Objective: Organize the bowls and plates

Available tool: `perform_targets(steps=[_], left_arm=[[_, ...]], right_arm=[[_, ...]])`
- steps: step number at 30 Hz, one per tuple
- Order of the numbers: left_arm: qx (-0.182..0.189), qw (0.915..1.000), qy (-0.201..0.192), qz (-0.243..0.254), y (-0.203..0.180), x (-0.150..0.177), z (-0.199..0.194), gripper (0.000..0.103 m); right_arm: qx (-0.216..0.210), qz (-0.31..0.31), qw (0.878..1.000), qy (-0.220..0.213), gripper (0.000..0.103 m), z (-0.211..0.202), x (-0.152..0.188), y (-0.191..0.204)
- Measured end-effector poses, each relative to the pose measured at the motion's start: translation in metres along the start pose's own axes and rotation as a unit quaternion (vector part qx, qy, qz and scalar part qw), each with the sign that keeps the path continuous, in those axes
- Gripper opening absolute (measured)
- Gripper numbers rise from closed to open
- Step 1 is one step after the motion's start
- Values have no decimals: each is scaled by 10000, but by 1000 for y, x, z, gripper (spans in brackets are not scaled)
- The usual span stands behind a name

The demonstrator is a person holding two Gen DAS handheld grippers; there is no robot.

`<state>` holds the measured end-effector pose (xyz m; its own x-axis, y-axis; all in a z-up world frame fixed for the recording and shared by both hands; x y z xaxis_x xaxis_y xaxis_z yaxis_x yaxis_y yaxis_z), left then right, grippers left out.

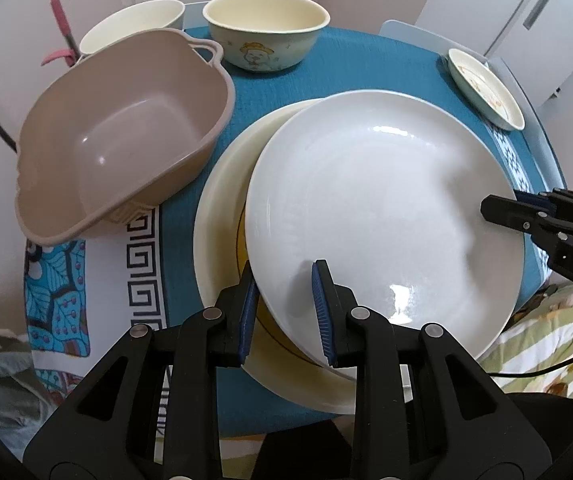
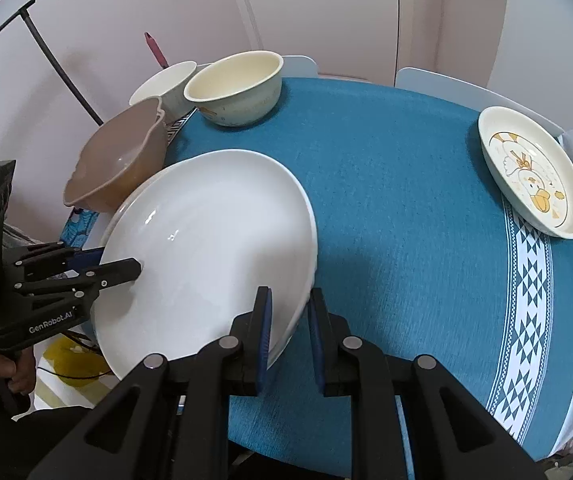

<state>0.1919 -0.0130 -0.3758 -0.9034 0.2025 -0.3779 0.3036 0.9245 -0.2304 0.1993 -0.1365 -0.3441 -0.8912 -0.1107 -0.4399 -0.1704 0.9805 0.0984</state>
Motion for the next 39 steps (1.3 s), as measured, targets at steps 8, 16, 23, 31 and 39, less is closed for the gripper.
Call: perform_targets(steps=[8, 16, 23, 31, 39], left_arm=[[-392, 9980, 41, 487, -5, 0, 4, 24], [-972, 9901, 23, 1009, -10, -2, 2, 24], [-1292, 9839, 35, 1237, -15, 1, -1, 24], [-1657, 9749, -10, 1489, -21, 3, -5, 24], [-1881, 9702, -71, 1526, -17, 6, -11, 24]], right_arm=[[227, -114, 9997, 36, 17, 1, 1, 3], [487, -454, 9978, 76, 17, 5, 1, 10], [584, -533, 9968, 76, 17, 3, 0, 10], [589, -553, 9967, 86, 17, 4, 0, 11], [567, -550, 9969, 36, 17, 5, 1, 12]])
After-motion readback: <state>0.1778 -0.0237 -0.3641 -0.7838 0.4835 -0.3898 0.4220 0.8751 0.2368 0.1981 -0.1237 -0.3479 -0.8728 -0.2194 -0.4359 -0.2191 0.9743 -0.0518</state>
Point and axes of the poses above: each gripper's, at about its wrist camera, not at the fingertips, and z roughly the way its jaws point, y to its left, x to its underside, the point moved 7 cm from there along z, roughly the way its jaws point, and after that the axes turned 6 degrees about x, right-handed, at the moved point
